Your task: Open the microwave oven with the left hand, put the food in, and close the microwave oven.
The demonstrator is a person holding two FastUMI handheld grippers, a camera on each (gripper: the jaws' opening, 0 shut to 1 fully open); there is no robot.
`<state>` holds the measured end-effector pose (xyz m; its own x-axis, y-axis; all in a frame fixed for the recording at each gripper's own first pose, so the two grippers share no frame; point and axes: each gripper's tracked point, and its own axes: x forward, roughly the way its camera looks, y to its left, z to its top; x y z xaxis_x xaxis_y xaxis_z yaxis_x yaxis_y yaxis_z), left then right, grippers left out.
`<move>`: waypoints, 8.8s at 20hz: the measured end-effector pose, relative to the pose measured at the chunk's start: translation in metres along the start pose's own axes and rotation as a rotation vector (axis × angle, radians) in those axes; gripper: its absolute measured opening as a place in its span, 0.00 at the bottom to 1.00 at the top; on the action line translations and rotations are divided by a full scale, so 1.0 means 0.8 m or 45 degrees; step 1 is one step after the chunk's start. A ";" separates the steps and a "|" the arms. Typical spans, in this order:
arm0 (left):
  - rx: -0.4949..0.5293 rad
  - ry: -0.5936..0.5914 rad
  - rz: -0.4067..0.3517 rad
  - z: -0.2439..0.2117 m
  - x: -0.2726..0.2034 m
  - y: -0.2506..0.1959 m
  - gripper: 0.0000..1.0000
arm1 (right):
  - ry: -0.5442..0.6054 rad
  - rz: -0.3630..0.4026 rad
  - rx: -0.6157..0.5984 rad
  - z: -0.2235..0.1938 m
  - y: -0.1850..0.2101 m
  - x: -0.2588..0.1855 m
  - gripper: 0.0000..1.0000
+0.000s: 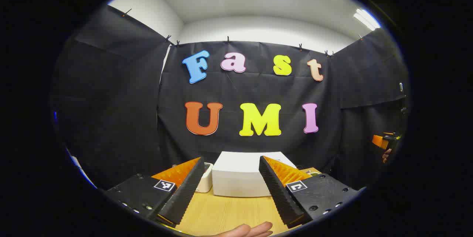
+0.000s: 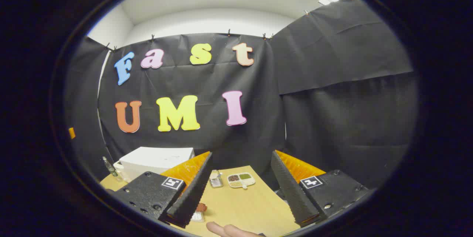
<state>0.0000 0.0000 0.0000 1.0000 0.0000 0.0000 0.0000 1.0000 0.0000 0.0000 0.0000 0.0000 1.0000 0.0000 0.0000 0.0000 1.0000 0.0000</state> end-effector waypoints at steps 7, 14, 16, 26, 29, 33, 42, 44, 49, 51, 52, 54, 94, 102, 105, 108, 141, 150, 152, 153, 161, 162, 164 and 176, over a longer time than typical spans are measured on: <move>0.005 0.038 -0.065 -0.006 0.009 -0.038 0.93 | -0.005 0.033 -0.013 0.012 0.009 -0.001 1.00; -0.009 0.055 -0.068 -0.019 0.017 -0.054 0.93 | -0.015 0.044 0.014 0.011 0.016 0.000 1.00; -0.016 0.084 -0.090 -0.028 0.017 -0.064 0.93 | -0.004 0.066 0.018 0.007 0.023 0.000 1.00; -0.024 0.127 -0.127 -0.082 0.069 -0.101 0.93 | -0.023 0.097 -0.033 -0.005 0.021 0.009 1.00; -0.066 0.147 -0.193 -0.115 0.098 -0.133 0.93 | -0.034 0.109 -0.038 -0.003 0.017 0.014 1.00; -0.100 0.136 -0.218 -0.162 0.148 -0.156 0.93 | -0.044 0.095 -0.039 -0.007 0.003 0.021 0.99; -0.154 0.177 -0.219 -0.276 0.238 -0.208 0.94 | -0.014 0.092 -0.081 -0.043 -0.027 0.050 1.00; -0.136 0.185 -0.202 -0.304 0.253 -0.216 0.93 | -0.005 0.115 -0.076 -0.051 -0.026 0.059 1.00; -0.100 0.226 -0.191 -0.354 0.282 -0.236 0.94 | 0.014 0.124 -0.058 -0.070 -0.041 0.079 1.00; -0.129 0.248 -0.204 -0.372 0.298 -0.244 0.93 | 0.005 0.095 -0.055 -0.069 -0.053 0.076 1.00; -0.137 0.265 -0.209 -0.380 0.303 -0.246 0.93 | -0.019 0.085 -0.046 -0.060 -0.056 0.071 1.00; -0.146 0.285 -0.221 -0.392 0.310 -0.246 0.93 | -0.062 0.082 -0.055 -0.047 -0.056 0.057 1.00; -0.004 0.199 -0.405 -0.389 0.125 -0.120 0.08 | -0.139 0.345 -0.154 -0.038 0.068 -0.105 0.99; -0.024 0.201 -0.232 -0.378 0.033 0.022 0.55 | -0.136 0.407 -0.158 -0.041 0.103 -0.124 1.00; 0.007 0.176 -0.108 -0.362 -0.003 0.077 0.88 | -0.131 0.412 -0.152 -0.043 0.111 -0.124 1.00; -0.022 0.165 -0.032 -0.340 -0.034 0.101 0.89 | -0.125 0.414 -0.164 -0.044 0.117 -0.126 0.90; 0.029 0.045 0.083 -0.070 0.026 -0.008 0.92 | 0.911 0.713 -0.036 -0.317 0.113 0.137 0.96; 0.046 0.091 0.018 -0.091 0.037 -0.047 0.92 | 1.383 0.917 0.333 -0.436 0.157 0.161 0.61; 0.035 0.084 0.006 -0.088 0.033 -0.046 0.92 | 1.438 0.933 0.359 -0.451 0.162 0.163 0.51; 0.025 0.078 0.011 -0.087 0.031 -0.043 0.92 | 1.450 0.953 0.359 -0.453 0.164 0.165 0.47; -0.082 0.056 -0.009 -0.091 0.014 -0.024 0.92 | 1.466 0.959 0.324 -0.458 0.174 0.144 0.12; -0.097 0.046 -0.028 -0.092 0.011 -0.023 0.92 | 1.421 0.952 0.266 -0.452 0.173 0.138 0.12; -0.108 0.027 -0.030 -0.090 0.006 -0.015 0.92 | 1.340 0.949 0.163 -0.437 0.173 0.125 0.11; -0.005 0.034 0.012 -0.110 -0.001 0.027 0.92 | 0.841 0.980 -0.427 -0.378 0.276 0.053 0.11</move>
<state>-0.0006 0.0219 -0.0881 0.9996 0.0091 -0.0266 -0.0092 0.9999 -0.0042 0.0422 0.2209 -0.3027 0.5326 0.5308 -0.6592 -0.7320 0.6799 -0.0439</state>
